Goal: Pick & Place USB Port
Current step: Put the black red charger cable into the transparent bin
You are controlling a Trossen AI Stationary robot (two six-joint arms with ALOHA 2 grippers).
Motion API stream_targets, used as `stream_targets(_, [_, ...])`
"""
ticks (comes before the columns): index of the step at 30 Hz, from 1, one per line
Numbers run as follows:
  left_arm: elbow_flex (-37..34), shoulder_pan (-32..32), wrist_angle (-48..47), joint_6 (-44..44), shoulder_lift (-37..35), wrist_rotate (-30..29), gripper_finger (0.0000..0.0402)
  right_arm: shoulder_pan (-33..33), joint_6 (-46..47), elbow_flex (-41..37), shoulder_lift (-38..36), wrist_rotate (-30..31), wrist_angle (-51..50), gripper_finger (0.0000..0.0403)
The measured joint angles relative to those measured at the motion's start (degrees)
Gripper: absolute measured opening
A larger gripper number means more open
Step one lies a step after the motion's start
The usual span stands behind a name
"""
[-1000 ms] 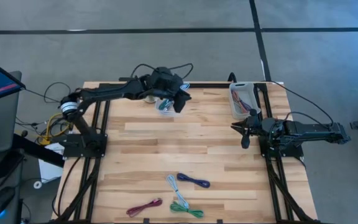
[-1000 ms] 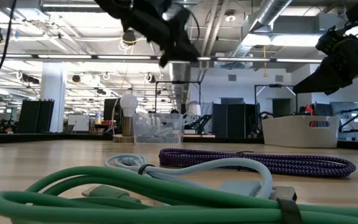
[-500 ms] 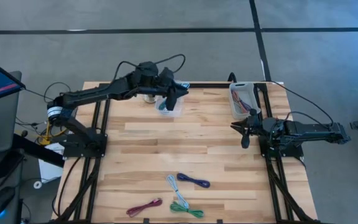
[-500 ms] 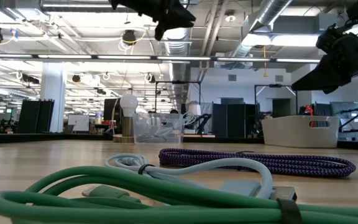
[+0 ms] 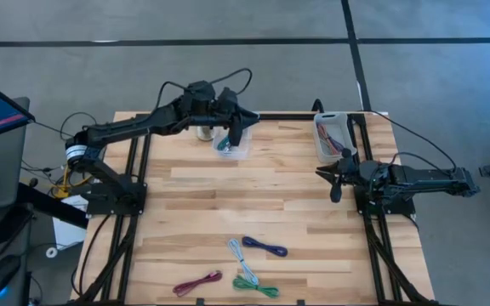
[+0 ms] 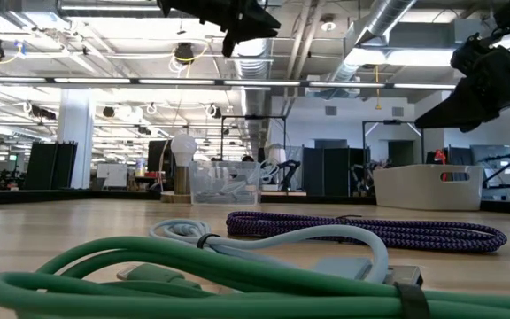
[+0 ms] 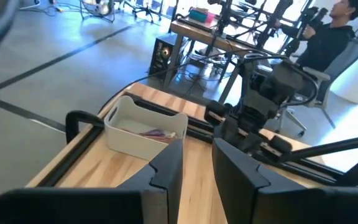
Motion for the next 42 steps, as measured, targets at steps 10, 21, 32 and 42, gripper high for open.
stream_targets(10, [0.00, -1.19, -2.44, -4.92, -0.25, 5.36, 0.0086, 0.00, 0.00, 0.00, 0.00, -0.04, 6.68, 0.0058])
stream_targets(21, [0.00, -14.12, -19.48, -2.94, -6.53, 14.47, 0.0055, 0.01, 3.10, 0.02, -0.01, -0.07, 7.01, 0.0058])
stream_targets(32, [0.00, -36.47, -29.84, -7.80, -13.18, -12.04, 0.0006, 0.02, 3.24, 0.02, 0.00, -0.02, 6.98, 0.0058])
stream_targets(42, [0.00, -53.14, -32.76, -11.71, -9.06, -17.70, 0.0005, 0.00, 3.28, 0.02, 0.00, -0.02, 6.98, 0.0058])
